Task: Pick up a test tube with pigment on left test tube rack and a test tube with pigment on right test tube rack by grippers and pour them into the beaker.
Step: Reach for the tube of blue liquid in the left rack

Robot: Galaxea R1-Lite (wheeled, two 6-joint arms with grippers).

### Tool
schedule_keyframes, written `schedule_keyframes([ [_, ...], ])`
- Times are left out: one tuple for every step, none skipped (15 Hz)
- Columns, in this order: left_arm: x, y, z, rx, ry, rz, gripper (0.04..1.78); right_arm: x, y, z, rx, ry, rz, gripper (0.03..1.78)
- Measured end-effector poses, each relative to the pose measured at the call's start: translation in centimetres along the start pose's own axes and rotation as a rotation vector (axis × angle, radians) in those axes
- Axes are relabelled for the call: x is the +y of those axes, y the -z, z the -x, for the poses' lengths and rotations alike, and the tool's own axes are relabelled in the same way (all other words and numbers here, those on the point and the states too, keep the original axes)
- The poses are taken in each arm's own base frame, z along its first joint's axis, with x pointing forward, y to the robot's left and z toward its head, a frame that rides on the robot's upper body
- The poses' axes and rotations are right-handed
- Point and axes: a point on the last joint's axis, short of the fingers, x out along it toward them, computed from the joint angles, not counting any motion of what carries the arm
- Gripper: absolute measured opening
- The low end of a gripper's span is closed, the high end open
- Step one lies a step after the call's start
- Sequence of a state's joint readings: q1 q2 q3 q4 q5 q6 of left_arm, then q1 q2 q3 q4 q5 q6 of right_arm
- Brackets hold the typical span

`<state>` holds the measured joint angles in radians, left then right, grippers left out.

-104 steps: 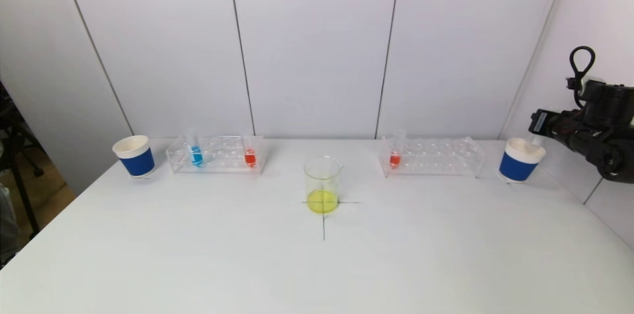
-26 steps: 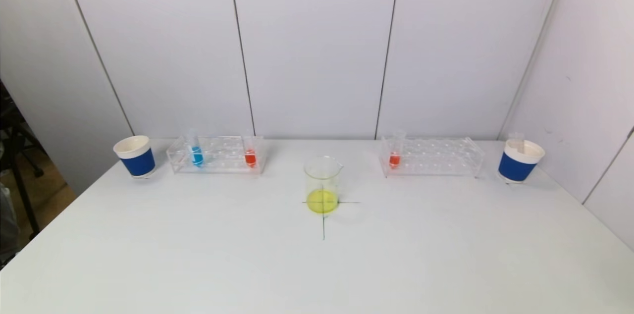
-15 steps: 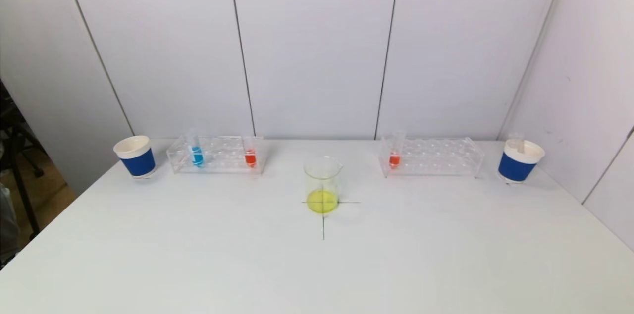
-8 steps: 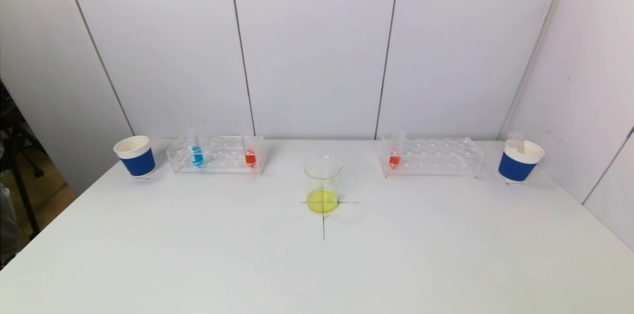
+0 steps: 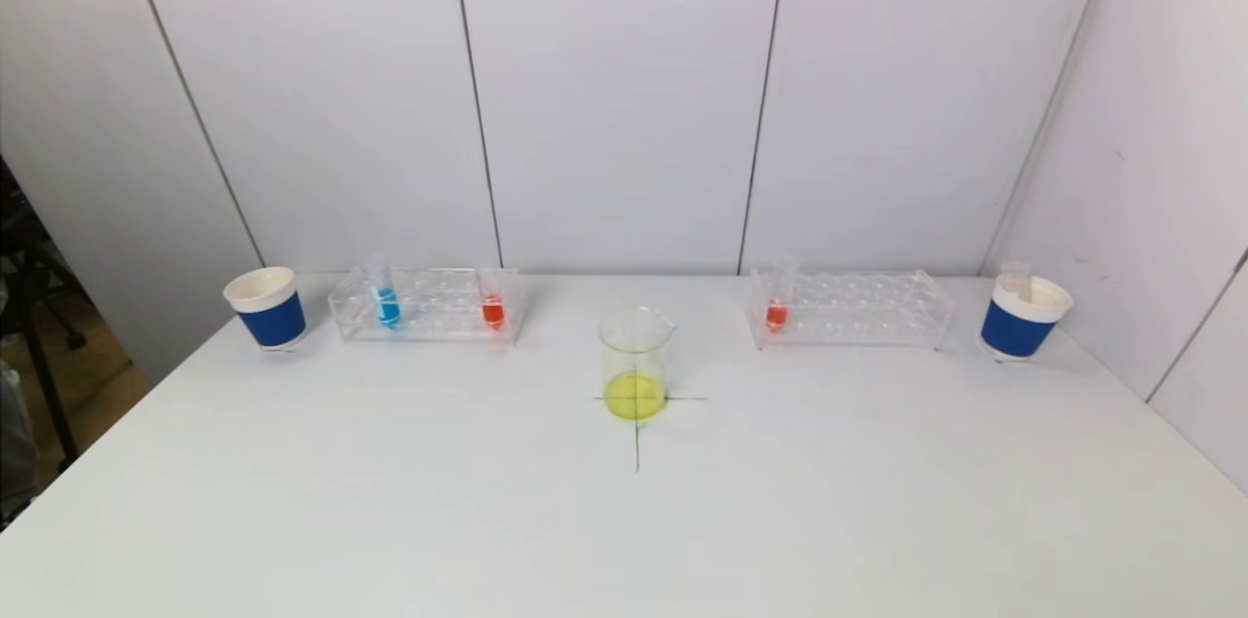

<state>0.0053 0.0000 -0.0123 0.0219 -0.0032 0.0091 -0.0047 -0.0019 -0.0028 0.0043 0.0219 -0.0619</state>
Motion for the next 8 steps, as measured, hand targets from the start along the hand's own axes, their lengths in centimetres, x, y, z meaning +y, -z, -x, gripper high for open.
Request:
schedule_keyframes([
  [0.00,0.00,0.00,0.000,-0.001,0.000,1.76,0.00,0.03,-0.01,0.001,0.002,-0.015,1.77],
  [0.00,0.00,0.00,0.000,-0.001,0.000,1.76,0.00,0.03,-0.01,0.001,0.002,-0.020,1.77],
  [0.00,0.00,0.00,0.000,-0.001,0.000,1.76,0.00,0.03,-0.01,0.002,0.002,-0.021,1.77],
  [0.00,0.00,0.00,0.000,0.000,0.000,1.76,0.00,0.03,-0.01,0.002,0.002,-0.022,1.77],
  [0.00,0.00,0.00,0.000,0.000,0.000,1.76,0.00,0.03,-0.01,0.002,0.003,-0.021,1.77],
  [0.00,0.00,0.00,0.000,0.000,-0.001,1.76,0.00,0.03,-0.01,0.002,0.003,-0.022,1.77],
  [0.00,0.00,0.00,0.000,0.000,-0.002,1.76,0.00,0.03,-0.01,0.002,0.003,-0.022,1.77],
  [0.00,0.00,0.00,0.000,0.000,0.001,1.76,0.00,0.03,-0.01,0.002,0.003,-0.022,1.77],
])
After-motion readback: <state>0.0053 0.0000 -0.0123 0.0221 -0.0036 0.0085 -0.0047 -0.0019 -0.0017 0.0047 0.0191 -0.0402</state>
